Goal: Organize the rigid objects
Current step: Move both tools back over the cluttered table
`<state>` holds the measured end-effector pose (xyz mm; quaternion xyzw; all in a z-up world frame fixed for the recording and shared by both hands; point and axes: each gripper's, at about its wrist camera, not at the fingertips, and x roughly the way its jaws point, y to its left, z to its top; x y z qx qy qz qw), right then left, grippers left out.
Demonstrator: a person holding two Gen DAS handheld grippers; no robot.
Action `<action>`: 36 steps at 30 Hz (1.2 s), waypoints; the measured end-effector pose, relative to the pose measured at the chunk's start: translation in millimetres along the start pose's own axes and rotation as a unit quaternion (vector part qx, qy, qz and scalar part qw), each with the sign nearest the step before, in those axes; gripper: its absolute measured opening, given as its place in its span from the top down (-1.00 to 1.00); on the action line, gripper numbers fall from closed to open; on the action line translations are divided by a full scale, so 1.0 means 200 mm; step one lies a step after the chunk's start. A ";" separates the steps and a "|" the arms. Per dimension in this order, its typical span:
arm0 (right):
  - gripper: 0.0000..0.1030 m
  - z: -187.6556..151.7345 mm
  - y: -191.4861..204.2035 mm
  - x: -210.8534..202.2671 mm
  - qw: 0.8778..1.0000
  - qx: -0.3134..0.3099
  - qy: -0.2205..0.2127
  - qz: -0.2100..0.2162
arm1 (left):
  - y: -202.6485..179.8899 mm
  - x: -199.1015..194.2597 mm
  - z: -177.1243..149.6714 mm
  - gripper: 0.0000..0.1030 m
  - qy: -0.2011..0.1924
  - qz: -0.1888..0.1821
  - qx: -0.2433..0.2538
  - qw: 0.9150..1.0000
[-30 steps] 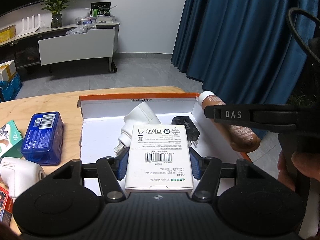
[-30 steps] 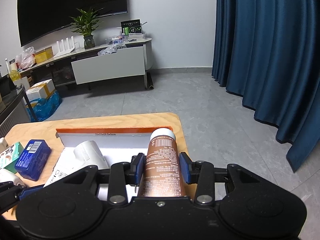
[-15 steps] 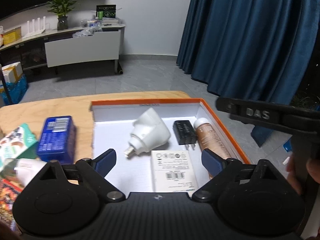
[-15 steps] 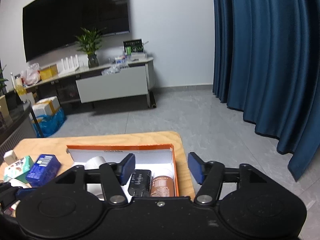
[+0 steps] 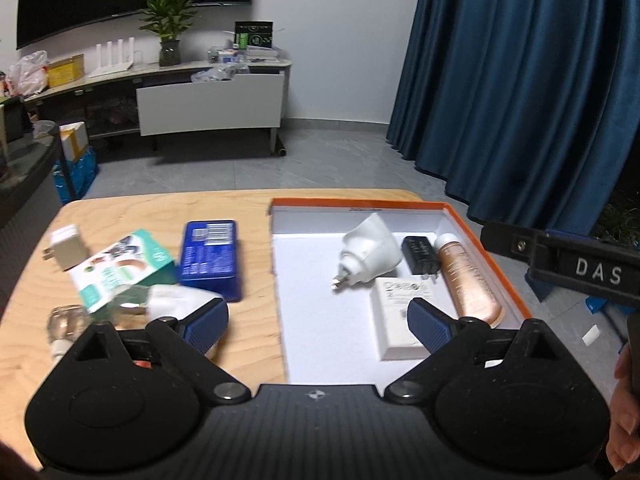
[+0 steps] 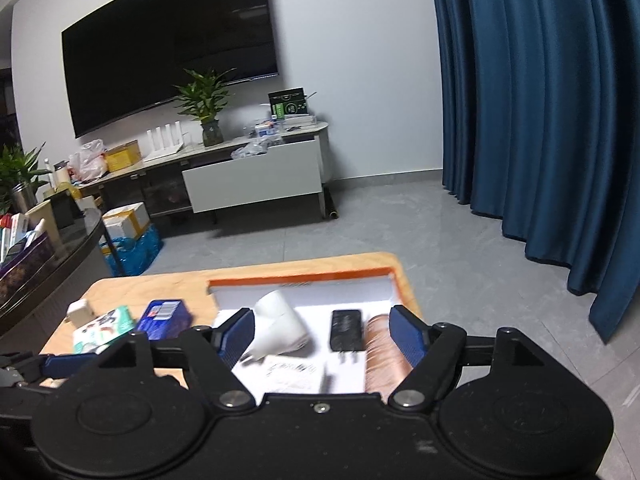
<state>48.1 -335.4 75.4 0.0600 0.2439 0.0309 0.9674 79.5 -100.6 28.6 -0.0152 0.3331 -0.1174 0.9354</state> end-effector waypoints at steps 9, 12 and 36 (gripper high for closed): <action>-0.72 -0.05 0.19 -0.07 1.000 -0.007 0.013 0.026 | 0.19 -0.11 -0.06 -0.92 -0.006 0.018 -0.022 1.000; -0.73 -0.07 0.24 -0.09 0.999 -0.016 0.016 0.033 | 0.25 -0.13 -0.10 -0.92 -0.006 0.028 -0.025 0.999; -0.74 -0.22 0.42 -0.03 0.994 -0.039 0.058 0.080 | 0.61 -0.04 -0.33 -0.91 0.021 0.062 -0.013 0.998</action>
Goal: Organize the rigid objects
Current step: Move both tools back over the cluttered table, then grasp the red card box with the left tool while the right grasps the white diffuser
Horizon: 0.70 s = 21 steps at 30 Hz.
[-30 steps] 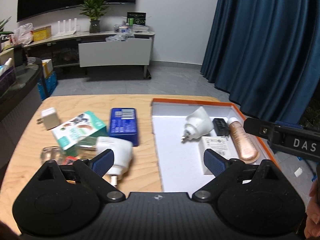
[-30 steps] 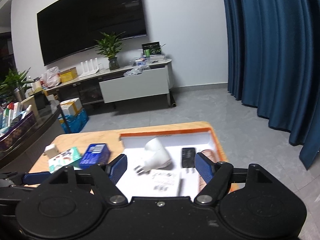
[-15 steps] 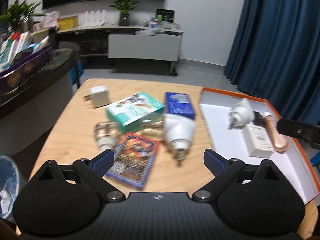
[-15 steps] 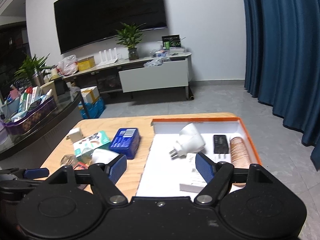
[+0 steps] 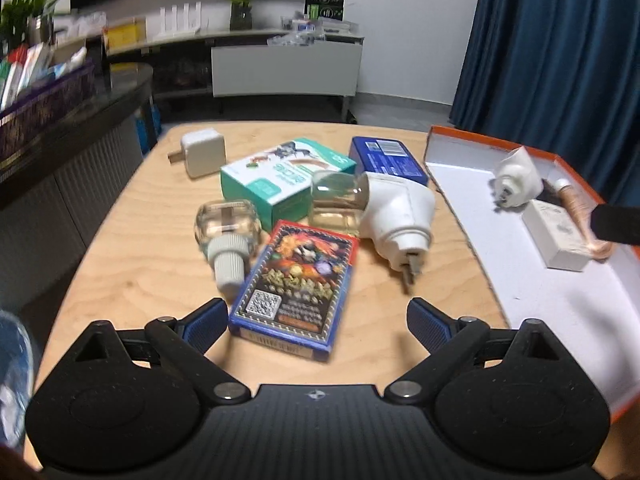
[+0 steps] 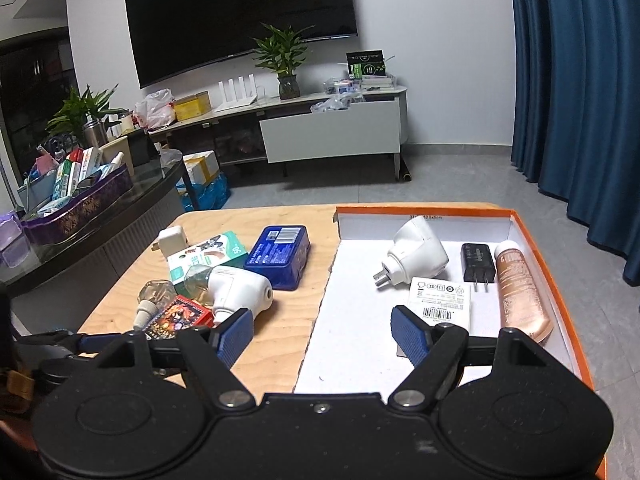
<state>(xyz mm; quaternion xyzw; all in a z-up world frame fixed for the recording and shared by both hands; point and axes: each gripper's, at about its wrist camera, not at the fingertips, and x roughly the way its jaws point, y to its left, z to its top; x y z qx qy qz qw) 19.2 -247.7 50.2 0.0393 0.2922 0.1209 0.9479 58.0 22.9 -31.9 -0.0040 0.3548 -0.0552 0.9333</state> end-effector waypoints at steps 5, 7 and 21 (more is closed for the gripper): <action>-0.74 0.00 -0.03 0.04 1.000 0.011 0.008 0.001 | 0.01 0.09 0.01 -0.90 0.000 -0.017 0.006 1.000; -0.74 0.00 -0.04 0.06 1.000 0.013 0.011 0.001 | 0.00 0.12 0.01 -0.83 0.002 -0.022 0.014 1.000; -0.77 0.10 0.13 0.37 0.992 -0.049 0.073 0.088 | 0.03 0.00 -0.02 -0.15 0.001 -0.041 0.013 0.999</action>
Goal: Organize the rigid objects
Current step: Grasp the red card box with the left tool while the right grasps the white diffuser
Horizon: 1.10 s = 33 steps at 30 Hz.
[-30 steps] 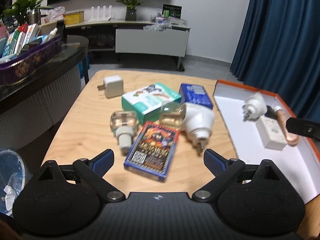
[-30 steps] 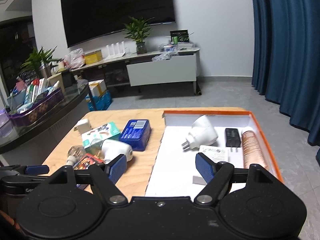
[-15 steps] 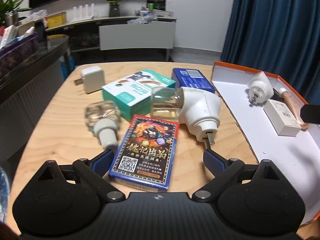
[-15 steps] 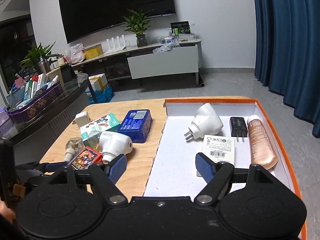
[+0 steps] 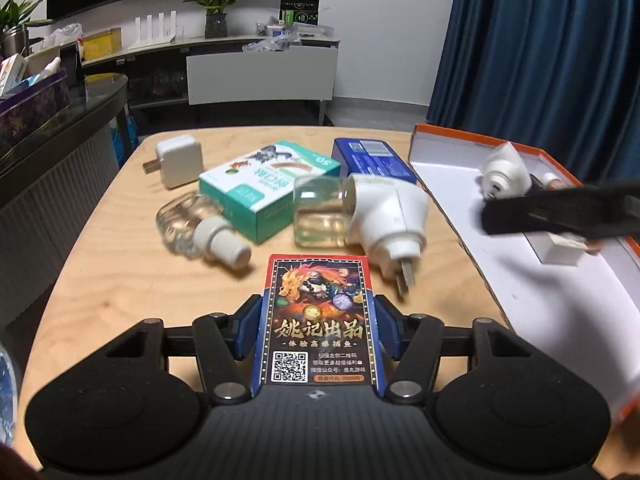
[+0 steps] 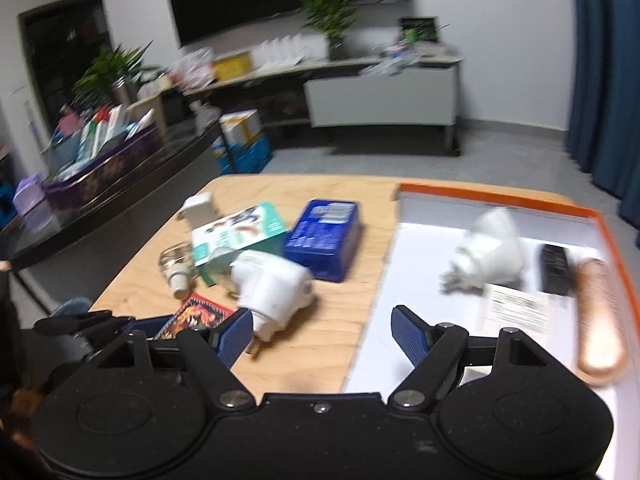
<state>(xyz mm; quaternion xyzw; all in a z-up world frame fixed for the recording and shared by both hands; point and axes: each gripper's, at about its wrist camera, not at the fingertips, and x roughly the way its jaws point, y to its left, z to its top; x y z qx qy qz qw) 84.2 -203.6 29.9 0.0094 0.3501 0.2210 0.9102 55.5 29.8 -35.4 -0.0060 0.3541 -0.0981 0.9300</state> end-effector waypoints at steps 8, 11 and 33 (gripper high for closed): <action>-0.89 0.12 0.12 0.35 0.997 -0.051 0.056 0.004 | 0.14 -0.13 -0.05 -0.15 -0.018 0.007 -0.049 0.999; -0.89 0.13 0.13 0.48 0.994 -0.061 0.086 -0.004 | 0.17 -0.15 -0.04 -0.15 -0.032 0.012 -0.063 0.997; -0.54 -0.01 0.01 -0.17 0.995 -0.009 -0.042 -0.093 | -0.05 -0.27 0.10 -0.15 -0.085 -0.011 -0.041 0.995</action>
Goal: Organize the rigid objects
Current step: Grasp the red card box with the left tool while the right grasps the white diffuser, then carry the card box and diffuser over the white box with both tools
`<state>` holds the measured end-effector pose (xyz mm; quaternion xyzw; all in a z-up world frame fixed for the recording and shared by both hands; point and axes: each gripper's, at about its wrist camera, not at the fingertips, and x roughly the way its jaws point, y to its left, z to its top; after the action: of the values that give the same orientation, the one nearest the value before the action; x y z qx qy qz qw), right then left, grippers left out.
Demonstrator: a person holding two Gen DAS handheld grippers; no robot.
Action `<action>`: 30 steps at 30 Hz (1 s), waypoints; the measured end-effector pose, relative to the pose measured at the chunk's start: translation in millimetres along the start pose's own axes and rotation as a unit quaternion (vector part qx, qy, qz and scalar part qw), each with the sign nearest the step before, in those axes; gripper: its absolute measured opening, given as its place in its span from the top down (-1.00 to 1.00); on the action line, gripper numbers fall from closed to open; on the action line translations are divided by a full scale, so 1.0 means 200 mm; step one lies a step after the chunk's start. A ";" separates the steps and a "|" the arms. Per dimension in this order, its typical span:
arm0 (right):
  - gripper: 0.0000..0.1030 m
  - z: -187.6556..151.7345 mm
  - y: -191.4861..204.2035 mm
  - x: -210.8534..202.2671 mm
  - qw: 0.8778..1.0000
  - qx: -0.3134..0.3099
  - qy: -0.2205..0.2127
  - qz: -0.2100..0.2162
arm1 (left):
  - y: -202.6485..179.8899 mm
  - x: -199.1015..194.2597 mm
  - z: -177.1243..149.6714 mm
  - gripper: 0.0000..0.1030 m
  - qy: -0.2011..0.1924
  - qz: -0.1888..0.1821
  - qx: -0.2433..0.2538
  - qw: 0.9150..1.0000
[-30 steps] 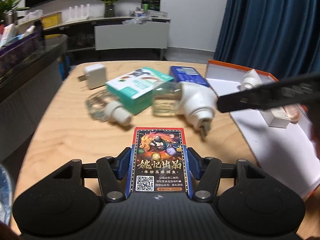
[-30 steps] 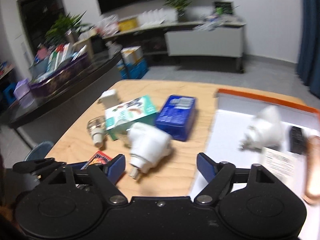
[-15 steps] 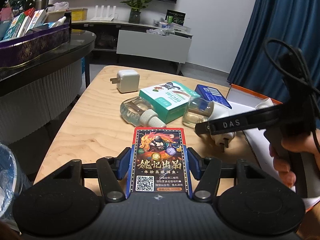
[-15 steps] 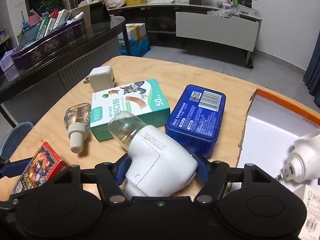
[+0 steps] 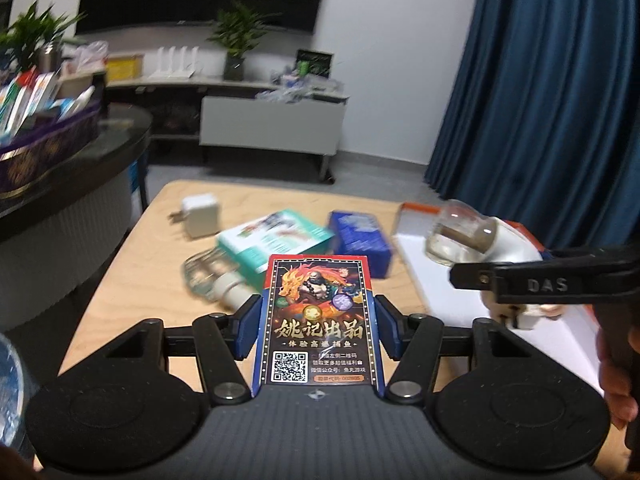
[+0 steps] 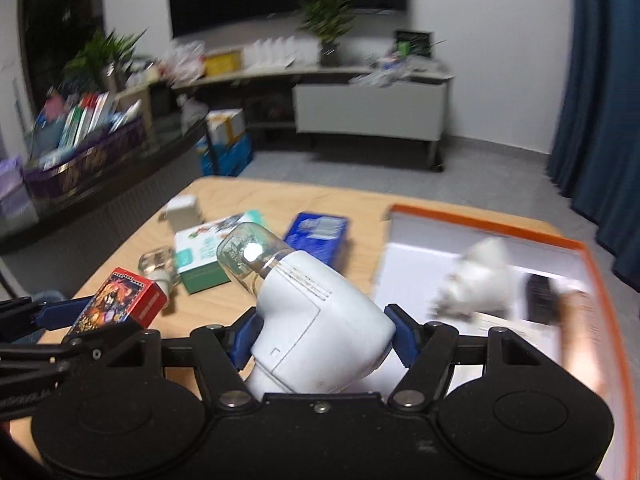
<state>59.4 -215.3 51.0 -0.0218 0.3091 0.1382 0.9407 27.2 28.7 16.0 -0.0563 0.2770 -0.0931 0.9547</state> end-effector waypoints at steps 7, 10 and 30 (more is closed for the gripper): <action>-0.54 -0.09 -0.25 -0.34 0.994 0.030 -0.046 -0.090 | -0.31 0.00 0.06 -0.15 -0.008 -0.046 0.023 0.999; -0.54 -0.13 -0.37 -0.45 0.990 0.051 -0.055 -0.120 | -0.44 0.01 0.07 -0.15 -0.009 -0.065 0.037 0.997; -0.55 -0.32 -0.55 -0.62 0.983 0.101 -0.064 -0.141 | -0.73 0.04 0.00 -0.15 0.009 -0.059 0.044 0.997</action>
<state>-42.0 -360.1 67.6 0.0390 0.2547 -0.0269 0.9658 12.8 -114.9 35.8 -0.0297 0.2773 -0.1619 0.9466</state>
